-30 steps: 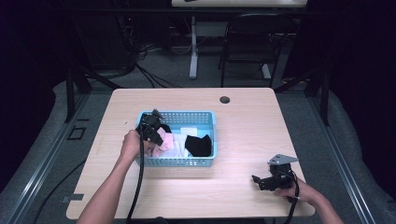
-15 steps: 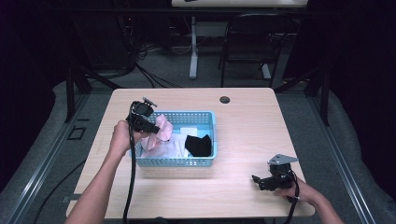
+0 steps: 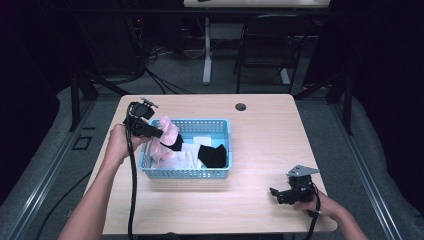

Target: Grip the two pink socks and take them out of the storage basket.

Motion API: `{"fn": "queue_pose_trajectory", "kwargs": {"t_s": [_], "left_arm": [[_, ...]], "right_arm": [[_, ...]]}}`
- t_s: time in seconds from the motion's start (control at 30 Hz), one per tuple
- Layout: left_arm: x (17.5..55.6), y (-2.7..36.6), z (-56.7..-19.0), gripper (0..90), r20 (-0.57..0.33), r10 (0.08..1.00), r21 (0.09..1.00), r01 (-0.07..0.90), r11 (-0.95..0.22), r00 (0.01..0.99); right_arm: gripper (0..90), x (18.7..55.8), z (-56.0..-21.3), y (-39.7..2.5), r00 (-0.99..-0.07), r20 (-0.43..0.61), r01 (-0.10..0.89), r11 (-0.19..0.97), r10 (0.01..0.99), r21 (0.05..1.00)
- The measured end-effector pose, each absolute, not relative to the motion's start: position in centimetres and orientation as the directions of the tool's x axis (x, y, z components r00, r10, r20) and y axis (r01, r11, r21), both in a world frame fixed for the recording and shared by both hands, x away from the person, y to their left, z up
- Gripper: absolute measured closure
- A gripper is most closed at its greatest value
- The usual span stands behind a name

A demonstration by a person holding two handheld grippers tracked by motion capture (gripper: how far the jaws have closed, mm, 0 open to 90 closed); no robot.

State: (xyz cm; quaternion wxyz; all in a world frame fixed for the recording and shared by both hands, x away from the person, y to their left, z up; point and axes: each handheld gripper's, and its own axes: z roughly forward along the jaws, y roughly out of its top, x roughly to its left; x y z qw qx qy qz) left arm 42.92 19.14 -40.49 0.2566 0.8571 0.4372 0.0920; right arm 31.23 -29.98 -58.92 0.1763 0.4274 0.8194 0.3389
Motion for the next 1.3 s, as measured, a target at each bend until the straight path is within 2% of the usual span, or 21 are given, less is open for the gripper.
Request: {"fn": "queue_pose_trajectory", "kwargs": {"t_s": [0.57,1.07,1.3], "left_arm": [[41.5,23.7,-38.0,83.3,-0.045,0.838,0.555,0.711,-0.432,0.544],[40.5,28.5,-38.0,83.2,-0.056,0.888,0.565,0.748,-0.348,0.456],[40.0,30.9,-39.1,83.2,-0.058,0.913,0.546,0.778,-0.310,0.404]], "right_arm": [[0.0,31.2,-58.9,-30.0,-0.573,0.001,0.581,0.405,0.820,0.706],[0.0,31.2,-58.9,-30.0,-0.572,0.001,0.582,0.405,0.820,0.706],[0.0,31.2,-58.9,-30.0,-0.573,0.001,0.581,0.405,0.820,0.706]]}}
